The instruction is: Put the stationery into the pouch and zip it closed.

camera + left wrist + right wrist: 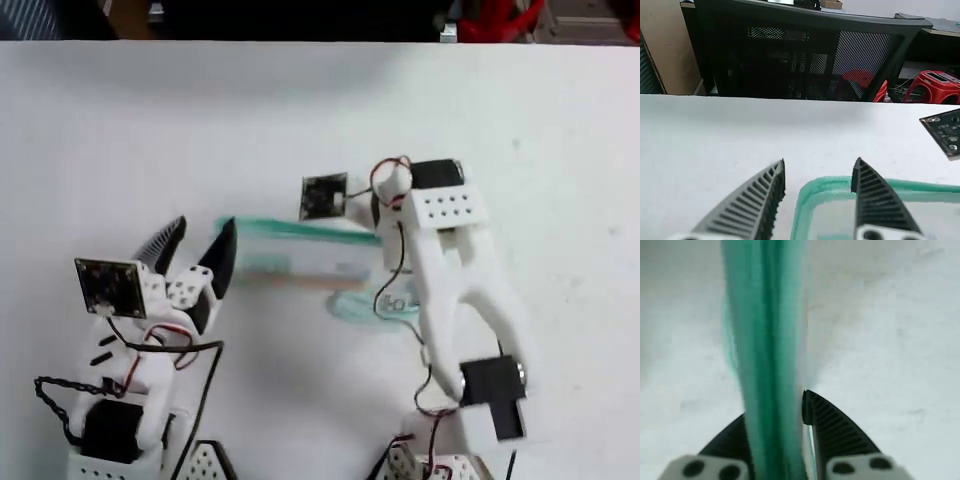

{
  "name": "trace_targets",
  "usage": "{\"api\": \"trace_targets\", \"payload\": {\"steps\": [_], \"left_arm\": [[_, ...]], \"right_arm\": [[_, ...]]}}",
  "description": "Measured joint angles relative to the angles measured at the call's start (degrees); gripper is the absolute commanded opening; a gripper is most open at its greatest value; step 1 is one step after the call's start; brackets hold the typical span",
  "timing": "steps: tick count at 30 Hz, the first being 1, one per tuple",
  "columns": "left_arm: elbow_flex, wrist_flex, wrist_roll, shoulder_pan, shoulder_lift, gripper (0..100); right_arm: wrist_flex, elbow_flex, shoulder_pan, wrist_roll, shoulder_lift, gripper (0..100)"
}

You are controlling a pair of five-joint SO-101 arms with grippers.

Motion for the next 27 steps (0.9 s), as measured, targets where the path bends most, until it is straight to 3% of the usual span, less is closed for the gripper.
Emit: {"api": "trace_targets", "payload": {"steps": [4,9,11,24,27], "left_arm": [[0.0,0.0,0.0,0.0,0.0,22],[0.0,0.0,0.0,0.0,0.0,22],[0.0,0.0,0.0,0.0,0.0,22],[0.09,0.0,0.0,0.0,0.0,22],[0.09,0.0,0.0,0.0,0.0,21]], "right_arm": [[-4.75,-2.11,1.23,0.18,4.13,3.9],[-5.36,-6.68,2.55,-3.34,8.35,35.4],[-5.45,-7.38,3.16,-6.15,8.7,41.1],[-8.09,-9.85,0.62,-11.08,3.96,41.1],[-10.29,-9.85,0.79,-15.47,2.64,32.4]]}}
